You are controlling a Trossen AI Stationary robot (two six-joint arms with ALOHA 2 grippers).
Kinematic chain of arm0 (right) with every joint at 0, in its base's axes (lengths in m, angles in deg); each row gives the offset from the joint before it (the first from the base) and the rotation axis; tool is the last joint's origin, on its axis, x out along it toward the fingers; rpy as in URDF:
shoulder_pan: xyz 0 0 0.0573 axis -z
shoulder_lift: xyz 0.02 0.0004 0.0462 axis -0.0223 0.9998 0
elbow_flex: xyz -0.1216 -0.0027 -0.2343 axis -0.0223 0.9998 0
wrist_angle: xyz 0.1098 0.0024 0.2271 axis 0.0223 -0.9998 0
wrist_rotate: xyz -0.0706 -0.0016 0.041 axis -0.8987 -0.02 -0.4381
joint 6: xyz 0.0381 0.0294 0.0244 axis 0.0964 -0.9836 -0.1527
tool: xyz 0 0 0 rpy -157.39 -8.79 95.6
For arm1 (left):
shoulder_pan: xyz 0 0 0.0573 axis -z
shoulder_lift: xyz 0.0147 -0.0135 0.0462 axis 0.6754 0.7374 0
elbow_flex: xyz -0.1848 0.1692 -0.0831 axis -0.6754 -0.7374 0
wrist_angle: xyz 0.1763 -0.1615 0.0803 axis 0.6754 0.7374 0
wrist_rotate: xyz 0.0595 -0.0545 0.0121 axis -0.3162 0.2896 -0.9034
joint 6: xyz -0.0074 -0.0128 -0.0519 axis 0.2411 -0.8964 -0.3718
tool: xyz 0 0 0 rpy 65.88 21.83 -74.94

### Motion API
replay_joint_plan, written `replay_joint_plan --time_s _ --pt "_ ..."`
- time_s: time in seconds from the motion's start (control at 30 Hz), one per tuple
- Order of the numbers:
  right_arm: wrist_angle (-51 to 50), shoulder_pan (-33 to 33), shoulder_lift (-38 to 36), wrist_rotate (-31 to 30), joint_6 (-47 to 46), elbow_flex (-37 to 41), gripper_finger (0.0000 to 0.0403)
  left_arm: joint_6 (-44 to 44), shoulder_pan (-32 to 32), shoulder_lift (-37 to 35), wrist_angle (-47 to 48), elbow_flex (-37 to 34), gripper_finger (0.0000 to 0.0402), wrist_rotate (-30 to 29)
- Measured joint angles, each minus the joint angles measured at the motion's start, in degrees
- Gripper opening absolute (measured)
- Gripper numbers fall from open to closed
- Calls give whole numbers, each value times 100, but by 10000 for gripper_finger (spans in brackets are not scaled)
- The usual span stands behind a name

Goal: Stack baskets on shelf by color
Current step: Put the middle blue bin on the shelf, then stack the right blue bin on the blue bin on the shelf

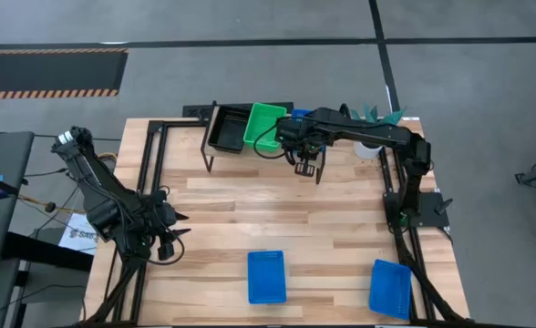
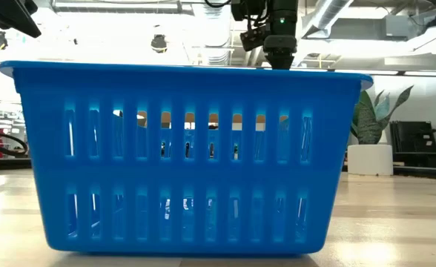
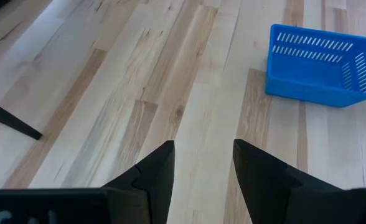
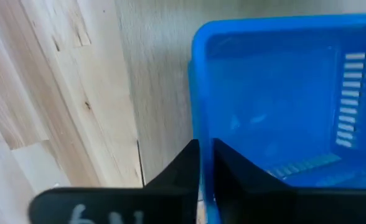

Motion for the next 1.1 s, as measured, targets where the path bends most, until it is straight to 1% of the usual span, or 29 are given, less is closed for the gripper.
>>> replay_joint_plan --time_s 0.13,0.27,0.43,0.53,0.6,0.67,0.73,0.83,0.97,1.1 --pt "91 -7 0 0 -4 0 93 0 0 2 3 0 153 0" --pt "36 -17 -26 79 -80 -92 138 2 0 2 3 0 153 1" --pt "-455 -133 -35 575 -659 -841 187 47 0 2 3 0 153 2" --pt "-925 -366 -45 751 -1207 -1319 204 46 0 2 3 0 153 -11" --pt "-950 -653 -114 897 -1626 -1374 210 46 0 2 1 0 153 -24" --pt "-956 -1046 -315 1183 -2014 -1274 211 46 0 0 1 0 153 -24" --pt "-959 -1602 -518 1159 -2509 -1083 211 52 0 1 -2 0 153 -26" --pt "-898 -2579 -846 1011 -3481 -409 206 87 0 0 -6 0 153 -48" --pt "-917 -4057 -1162 949 -5451 524 202 147 0 0 -17 0 153 -119" --pt "-189 -5433 -1174 1023 -7414 1308 205 142 0 2 -23 0 153 -166"
